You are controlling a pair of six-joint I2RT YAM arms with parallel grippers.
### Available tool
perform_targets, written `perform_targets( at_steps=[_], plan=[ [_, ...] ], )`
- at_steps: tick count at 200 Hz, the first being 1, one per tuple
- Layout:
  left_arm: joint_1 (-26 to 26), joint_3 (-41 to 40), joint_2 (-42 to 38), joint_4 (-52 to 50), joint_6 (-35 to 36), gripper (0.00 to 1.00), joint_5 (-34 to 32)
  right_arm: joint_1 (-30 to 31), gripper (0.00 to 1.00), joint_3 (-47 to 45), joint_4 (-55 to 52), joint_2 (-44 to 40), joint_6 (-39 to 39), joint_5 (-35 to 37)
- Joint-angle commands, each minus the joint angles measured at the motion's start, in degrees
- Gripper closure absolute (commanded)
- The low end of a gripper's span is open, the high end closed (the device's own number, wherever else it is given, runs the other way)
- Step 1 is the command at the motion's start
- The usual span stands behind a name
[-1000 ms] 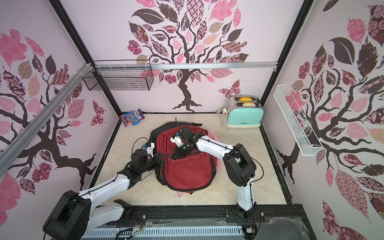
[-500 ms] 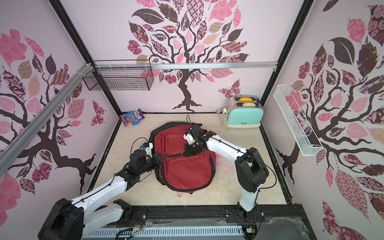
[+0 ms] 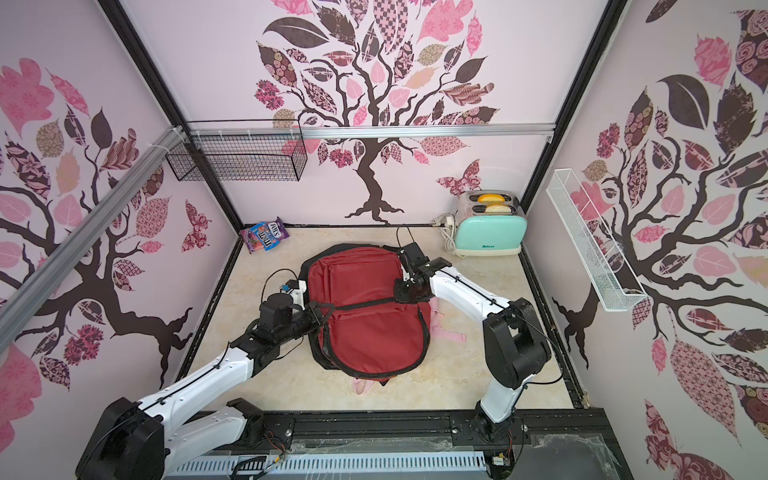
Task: Zip up the backpack
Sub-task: Zip the zipper on the backpack.
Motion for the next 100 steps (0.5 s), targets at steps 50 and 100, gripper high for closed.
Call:
perform_targets(
  at_steps=[50, 100],
  plan=[
    [2.1, 4.9, -1.3, -5.9, 2.3, 1.0, -6.0, -4.0, 1.0, 1.9, -0.9, -2.6, 0.7, 11.3],
    [7.9, 12.9, 4.7, -10.6, 3.8, 1.0, -3.7, -10.8, 1.0, 0.7, 6.4, -6.0, 3.2, -5.8]
  ],
)
